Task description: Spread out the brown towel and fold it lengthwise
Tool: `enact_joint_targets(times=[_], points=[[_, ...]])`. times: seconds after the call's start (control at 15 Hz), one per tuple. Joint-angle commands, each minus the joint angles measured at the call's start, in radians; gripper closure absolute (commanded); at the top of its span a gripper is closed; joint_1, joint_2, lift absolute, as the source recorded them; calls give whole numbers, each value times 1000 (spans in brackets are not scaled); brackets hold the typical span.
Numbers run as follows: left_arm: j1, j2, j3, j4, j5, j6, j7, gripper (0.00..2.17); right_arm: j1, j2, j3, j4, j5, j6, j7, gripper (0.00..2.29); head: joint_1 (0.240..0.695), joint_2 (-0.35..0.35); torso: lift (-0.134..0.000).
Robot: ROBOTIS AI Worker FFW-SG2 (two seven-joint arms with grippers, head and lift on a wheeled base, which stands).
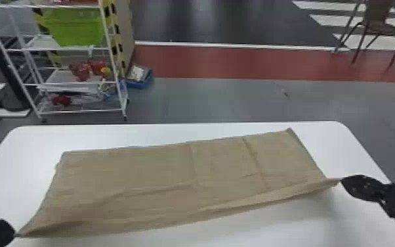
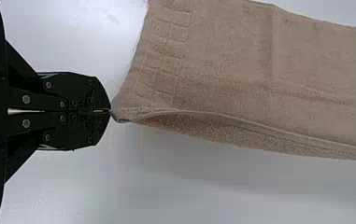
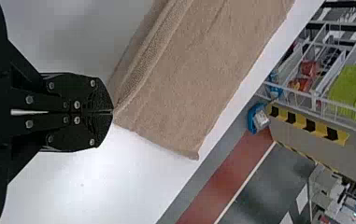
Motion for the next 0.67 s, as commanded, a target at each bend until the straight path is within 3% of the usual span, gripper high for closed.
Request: enact_joint_targets(times=[0.0,0.27,0.6], points=[[27,2,0,1,-13,-10,-10,1193,35,-3,-1,-6,2,-80,36,1389,695,-28,-122],[53,22,15,13,-27,-16,-10,1193,113,-4,-76,-57,-32,-224,204,1389,695,19,-122],[80,22,35,25,-20,-59,-10,1193,265,-17,-204,-107,-66,-347,299,1389,695,53,-122]])
